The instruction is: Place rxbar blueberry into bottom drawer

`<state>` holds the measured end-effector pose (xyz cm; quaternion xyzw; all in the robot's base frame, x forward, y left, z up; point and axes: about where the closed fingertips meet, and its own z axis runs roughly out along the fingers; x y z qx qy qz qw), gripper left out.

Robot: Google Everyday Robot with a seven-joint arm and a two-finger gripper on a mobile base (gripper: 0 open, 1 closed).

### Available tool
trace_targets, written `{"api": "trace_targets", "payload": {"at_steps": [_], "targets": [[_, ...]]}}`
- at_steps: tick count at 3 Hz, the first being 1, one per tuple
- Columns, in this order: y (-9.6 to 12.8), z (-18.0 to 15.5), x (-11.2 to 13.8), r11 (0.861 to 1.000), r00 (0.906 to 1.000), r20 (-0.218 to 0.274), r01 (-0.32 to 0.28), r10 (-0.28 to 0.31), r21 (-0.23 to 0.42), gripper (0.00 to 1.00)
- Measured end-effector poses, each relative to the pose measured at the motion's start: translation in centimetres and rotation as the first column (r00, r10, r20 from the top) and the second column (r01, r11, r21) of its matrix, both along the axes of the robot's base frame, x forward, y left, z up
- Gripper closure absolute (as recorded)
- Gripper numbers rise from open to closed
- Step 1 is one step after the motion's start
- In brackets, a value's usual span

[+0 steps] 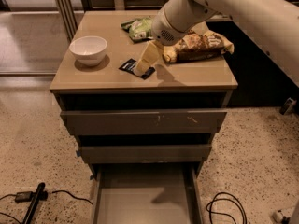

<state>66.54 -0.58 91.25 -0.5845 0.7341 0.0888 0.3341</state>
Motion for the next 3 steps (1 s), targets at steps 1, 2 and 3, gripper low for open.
{"api": "trace_targets", "payload": {"at_steps": [1, 2, 3], "targets": [[1.8, -2.0, 0.6, 0.999, 0.9989, -0.043, -0.019, 0.018, -0.029, 0.0], [3.2, -3.9, 1.4, 0.998, 0.9966, -0.079, -0.029, 0.025, -0.048, 0.0], [4.4, -5.5, 3.3, 0.998, 0.9949, -0.1, -0.021, 0.015, -0.059, 0.0]]}}
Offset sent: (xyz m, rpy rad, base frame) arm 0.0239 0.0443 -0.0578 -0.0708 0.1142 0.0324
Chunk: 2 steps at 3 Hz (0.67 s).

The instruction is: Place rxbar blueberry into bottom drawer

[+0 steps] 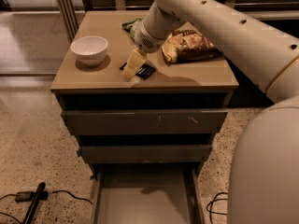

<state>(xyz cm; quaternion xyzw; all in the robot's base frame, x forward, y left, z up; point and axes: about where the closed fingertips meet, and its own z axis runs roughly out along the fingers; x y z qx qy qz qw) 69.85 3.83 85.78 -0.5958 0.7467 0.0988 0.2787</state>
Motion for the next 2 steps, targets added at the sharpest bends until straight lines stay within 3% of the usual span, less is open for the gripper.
{"api": "trace_targets", "payload": {"at_steps": [1, 2], "targets": [[0.3, -1.4, 1.4, 0.999, 0.999, -0.033, 0.031, -0.031, 0.01, 0.0], [-0.9, -3.6, 2.2, 0.993, 0.9904, -0.089, 0.11, -0.106, 0.041, 0.0]]}}
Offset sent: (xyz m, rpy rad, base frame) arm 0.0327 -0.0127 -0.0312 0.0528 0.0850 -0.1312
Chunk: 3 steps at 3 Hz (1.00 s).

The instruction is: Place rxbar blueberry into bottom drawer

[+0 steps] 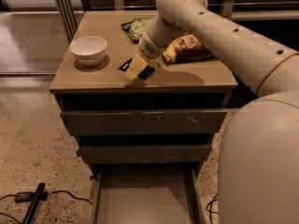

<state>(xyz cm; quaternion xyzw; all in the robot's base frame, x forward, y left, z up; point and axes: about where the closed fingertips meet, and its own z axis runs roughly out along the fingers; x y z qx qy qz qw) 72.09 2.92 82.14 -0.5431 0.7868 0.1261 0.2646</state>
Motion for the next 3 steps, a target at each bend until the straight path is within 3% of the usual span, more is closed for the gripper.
{"api": "trace_targets", "payload": {"at_steps": [1, 2, 3], "targets": [[0.0, 0.0, 0.0, 1.0, 1.0, 0.0, 0.0, 0.0, 0.0, 0.0], [0.0, -0.01, 0.0, 1.0, 1.0, 0.0, 0.0, 0.0, 0.0, 0.14], [0.0, -0.01, 0.0, 1.0, 1.0, 0.0, 0.0, 0.0, 0.0, 0.37]]}}
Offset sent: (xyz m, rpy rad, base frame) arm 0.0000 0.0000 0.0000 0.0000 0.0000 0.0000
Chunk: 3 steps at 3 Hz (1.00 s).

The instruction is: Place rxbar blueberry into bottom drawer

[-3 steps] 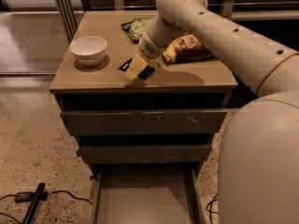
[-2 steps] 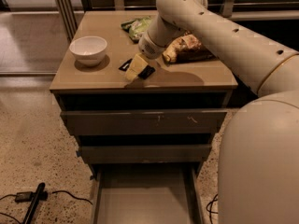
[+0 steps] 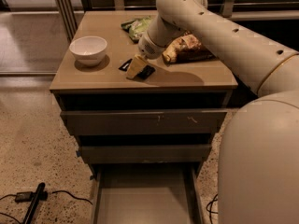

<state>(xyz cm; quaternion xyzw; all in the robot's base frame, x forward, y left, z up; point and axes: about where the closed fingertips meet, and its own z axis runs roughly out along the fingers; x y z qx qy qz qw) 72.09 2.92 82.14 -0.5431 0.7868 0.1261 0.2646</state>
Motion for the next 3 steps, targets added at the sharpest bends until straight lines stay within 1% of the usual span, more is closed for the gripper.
{"api": "trace_targets", "payload": {"at_steps": [2, 3], "targets": [[0.0, -0.01, 0.0, 1.0, 1.0, 0.0, 0.0, 0.0, 0.0, 0.84], [0.01, -0.02, 0.0, 1.0, 1.0, 0.0, 0.0, 0.0, 0.0, 1.0]]}}
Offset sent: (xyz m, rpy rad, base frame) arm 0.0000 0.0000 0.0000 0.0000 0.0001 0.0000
